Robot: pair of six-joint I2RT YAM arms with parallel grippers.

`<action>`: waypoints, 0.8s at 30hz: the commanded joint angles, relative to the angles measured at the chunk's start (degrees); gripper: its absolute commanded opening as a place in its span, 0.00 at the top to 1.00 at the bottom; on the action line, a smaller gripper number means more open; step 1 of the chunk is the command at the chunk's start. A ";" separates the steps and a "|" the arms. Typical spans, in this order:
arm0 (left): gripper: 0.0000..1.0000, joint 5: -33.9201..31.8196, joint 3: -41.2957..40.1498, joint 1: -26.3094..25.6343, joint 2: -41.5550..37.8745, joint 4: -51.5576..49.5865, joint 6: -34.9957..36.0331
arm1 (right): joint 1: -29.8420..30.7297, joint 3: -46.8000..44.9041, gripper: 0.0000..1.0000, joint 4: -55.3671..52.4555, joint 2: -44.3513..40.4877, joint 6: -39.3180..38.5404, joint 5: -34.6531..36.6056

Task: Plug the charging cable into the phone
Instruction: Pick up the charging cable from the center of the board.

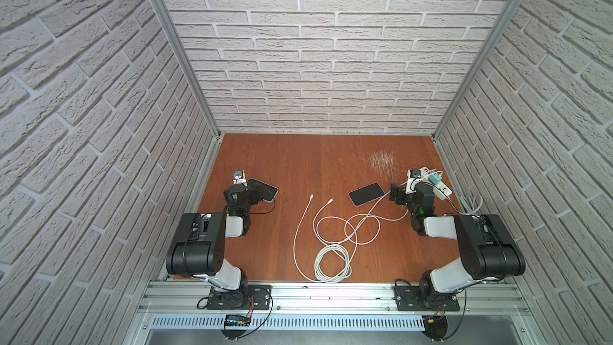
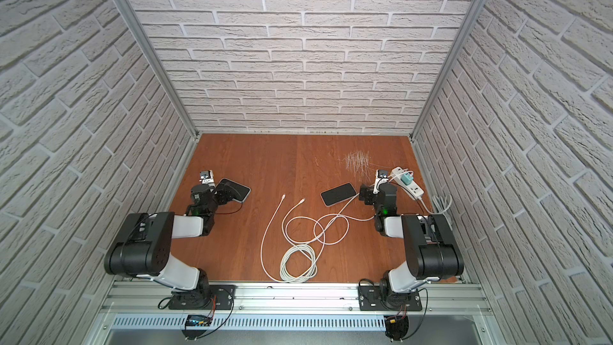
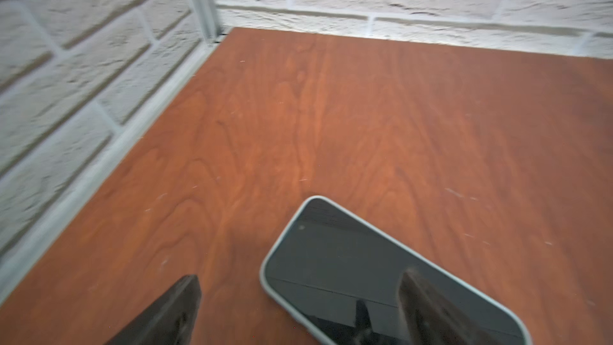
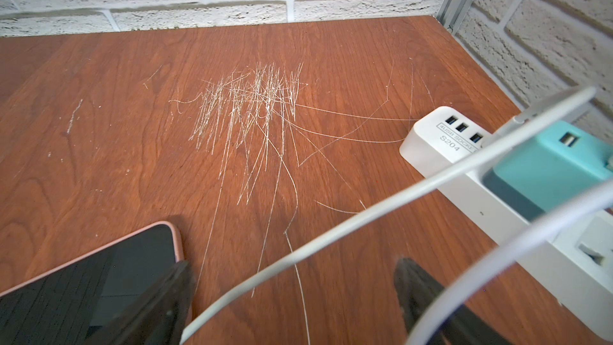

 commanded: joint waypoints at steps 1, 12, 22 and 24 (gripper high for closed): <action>0.02 -11.52 8.52 -2.10 -9.42 -18.49 -1.85 | -0.38 1.17 0.01 1.16 -0.41 -0.75 -0.34; 0.08 10.44 17.11 5.21 -17.15 -41.00 -34.99 | 0.81 4.42 0.01 -8.80 -4.94 -1.40 1.35; 0.24 8.70 38.94 -24.32 -3.19 -69.82 -20.04 | 1.46 21.08 0.12 -43.05 -7.65 17.60 -5.26; 0.25 7.86 42.05 -28.33 -0.53 -74.31 -17.87 | 2.00 20.47 0.17 -42.82 -7.82 19.38 -5.33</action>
